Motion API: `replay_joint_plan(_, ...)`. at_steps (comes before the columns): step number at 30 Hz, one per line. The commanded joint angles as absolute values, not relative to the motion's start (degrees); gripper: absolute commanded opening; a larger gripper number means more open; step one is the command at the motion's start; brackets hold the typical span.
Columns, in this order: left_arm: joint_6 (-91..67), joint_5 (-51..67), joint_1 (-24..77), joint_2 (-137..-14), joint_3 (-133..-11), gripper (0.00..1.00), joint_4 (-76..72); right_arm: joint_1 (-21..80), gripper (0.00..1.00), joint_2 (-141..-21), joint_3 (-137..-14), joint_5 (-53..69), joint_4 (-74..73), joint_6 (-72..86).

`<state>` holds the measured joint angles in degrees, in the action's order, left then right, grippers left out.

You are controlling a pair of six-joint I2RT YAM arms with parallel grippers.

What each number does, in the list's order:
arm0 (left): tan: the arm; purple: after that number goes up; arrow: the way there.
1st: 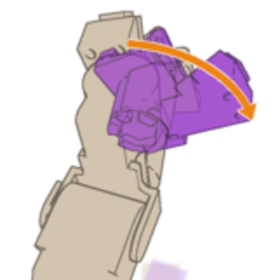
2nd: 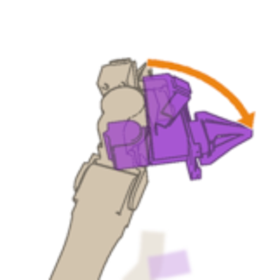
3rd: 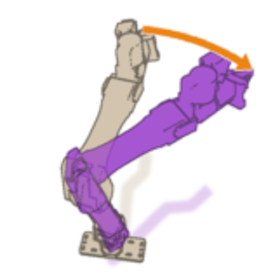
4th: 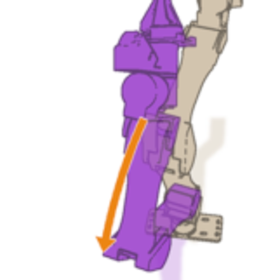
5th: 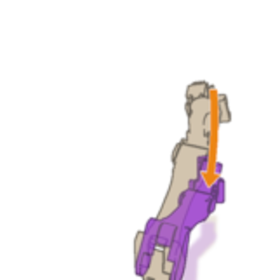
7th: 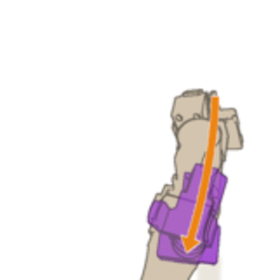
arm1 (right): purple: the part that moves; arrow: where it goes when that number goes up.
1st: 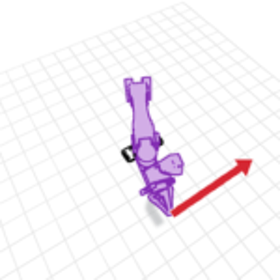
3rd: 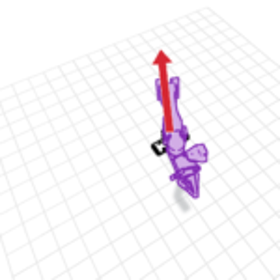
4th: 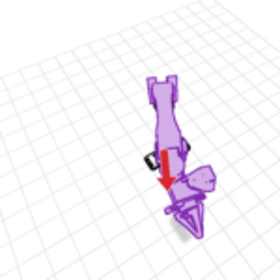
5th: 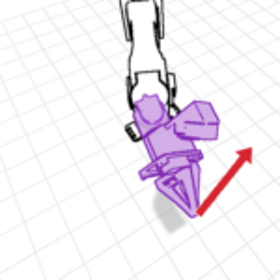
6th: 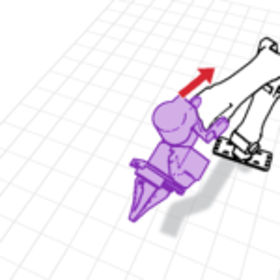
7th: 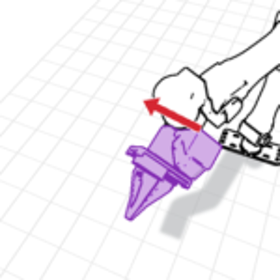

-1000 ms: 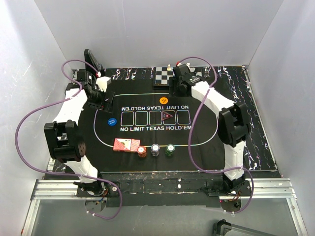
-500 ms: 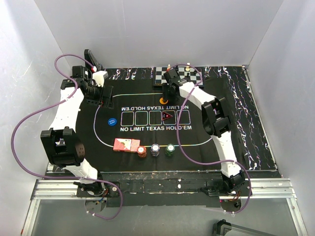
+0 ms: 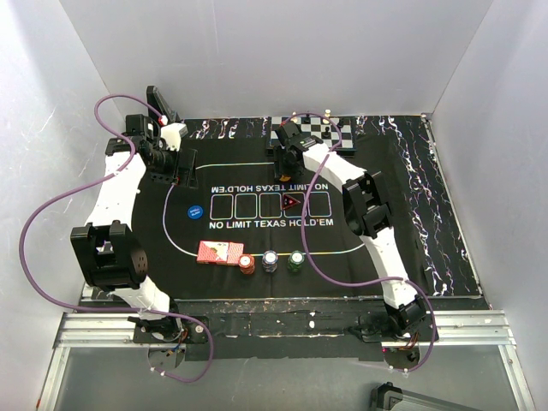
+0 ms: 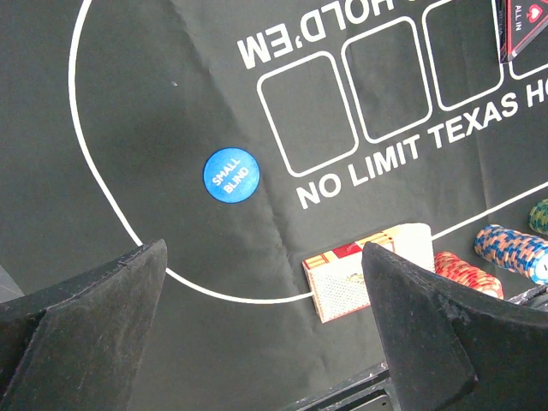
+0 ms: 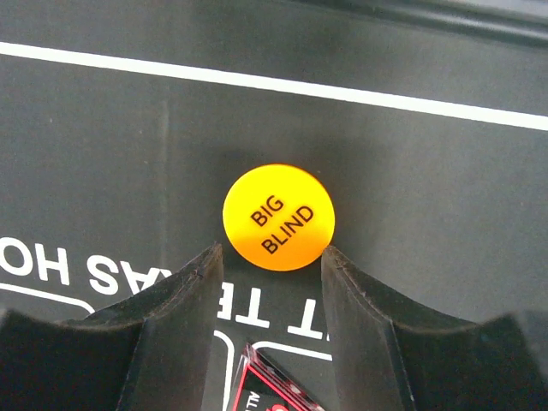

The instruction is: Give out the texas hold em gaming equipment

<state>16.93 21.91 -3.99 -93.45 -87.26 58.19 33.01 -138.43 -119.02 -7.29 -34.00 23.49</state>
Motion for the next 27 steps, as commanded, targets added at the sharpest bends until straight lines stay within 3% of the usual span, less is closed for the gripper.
replay_joint_plan(1,17.14,22.24,-4.39,-91.41,-88.24,0.98,57.30,32.87,0.57,-140.45,-122.96,-9.31,-36.65,22.15)
replay_joint_plan(12,17.23,22.50,-4.83,-92.11,-88.50,0.98,57.13,32.87,0.62,-140.53,-124.09,-13.36,-37.96,21.53)
replay_joint_plan(27,18.28,21.89,-6.15,-92.29,-89.65,0.98,57.92,35.16,0.46,-145.72,-131.48,-5.11,-37.70,24.25)
